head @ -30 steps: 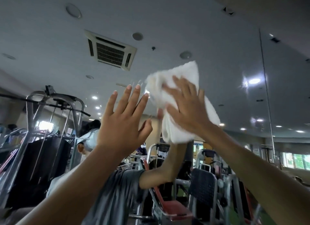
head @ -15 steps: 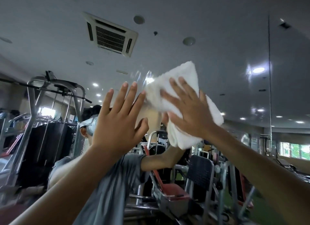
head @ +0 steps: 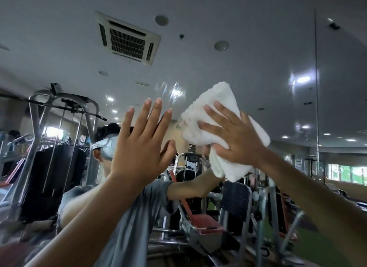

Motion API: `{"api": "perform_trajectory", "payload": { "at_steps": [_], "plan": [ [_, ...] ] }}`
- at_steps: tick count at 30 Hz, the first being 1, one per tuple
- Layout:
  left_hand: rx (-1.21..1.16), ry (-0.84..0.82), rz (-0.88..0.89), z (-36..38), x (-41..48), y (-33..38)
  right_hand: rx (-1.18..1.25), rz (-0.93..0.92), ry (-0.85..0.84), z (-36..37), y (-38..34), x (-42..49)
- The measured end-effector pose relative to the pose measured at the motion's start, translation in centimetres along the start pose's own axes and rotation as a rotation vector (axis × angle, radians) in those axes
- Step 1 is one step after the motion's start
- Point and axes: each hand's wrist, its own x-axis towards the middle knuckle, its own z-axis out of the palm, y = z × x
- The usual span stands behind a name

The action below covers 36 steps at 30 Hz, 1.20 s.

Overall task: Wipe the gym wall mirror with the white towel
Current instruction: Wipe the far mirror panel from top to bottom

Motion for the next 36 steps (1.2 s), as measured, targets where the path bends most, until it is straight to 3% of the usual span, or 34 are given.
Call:
{"api": "perform_trajectory", "payload": {
  "at_steps": [2,5,7,9,12,14,16,19,21,22,25,27,28,31,33,34,36],
  "plan": [
    [-0.002,-0.009,-0.001,0.0,0.0,0.0,0.030,0.074,-0.018,-0.2,2.6,-0.3],
    [-0.009,-0.006,0.000,0.0,-0.1,-0.1,0.143,0.643,0.174,-0.1,2.9,2.0],
    [-0.011,0.001,0.002,0.0,-0.1,0.0,0.118,0.878,0.223,0.2,0.7,3.9],
    [-0.015,0.009,-0.004,0.1,-0.1,-0.1,0.084,0.797,0.200,0.5,-2.0,4.3],
    [-0.016,0.003,0.002,0.1,-0.1,-0.1,0.001,0.155,0.088,0.7,-3.0,1.3],
    [-0.015,0.000,0.000,0.1,-0.1,-0.2,-0.032,-0.098,0.006,0.4,-0.4,-0.1],
    [-0.021,0.006,-0.006,0.1,-0.2,-0.1,-0.018,0.034,0.014,0.0,1.8,-0.2],
    [-0.026,0.011,-0.007,0.1,-0.1,-0.1,0.105,0.582,0.194,0.3,0.1,0.6],
    [-0.027,0.011,-0.016,0.1,-0.3,-0.1,0.103,0.771,0.236,1.4,-4.0,0.0],
    [-0.026,0.013,-0.020,0.1,-0.6,-0.2,0.078,0.696,0.219,1.8,-6.0,-0.9],
    [-0.015,0.012,-0.019,-0.2,-2.6,-0.6,0.017,0.028,0.061,1.7,-7.5,-5.3],
    [-0.009,0.005,-0.016,-0.4,-3.8,-0.8,0.015,-0.149,-0.019,1.0,-4.8,-6.3],
    [-0.003,0.001,-0.017,-0.4,-4.2,-0.9,0.018,-0.071,-0.025,0.8,-3.5,-6.3],
    [0.007,-0.003,-0.018,-0.3,-4.5,-0.9,0.088,0.508,0.116,0.7,-2.8,-4.7],
    [0.003,0.012,-0.016,-0.2,-4.4,-0.9,0.104,0.753,0.198,1.5,-5.5,-3.8],
    [0.001,0.018,-0.018,-0.1,-4.4,-0.8,0.072,0.736,0.198,1.8,-7.2,-4.0],
    [-0.003,0.027,-0.030,-0.1,-4.6,-0.7,0.028,0.430,0.145,2.6,-9.7,-5.9]
  ]
}}
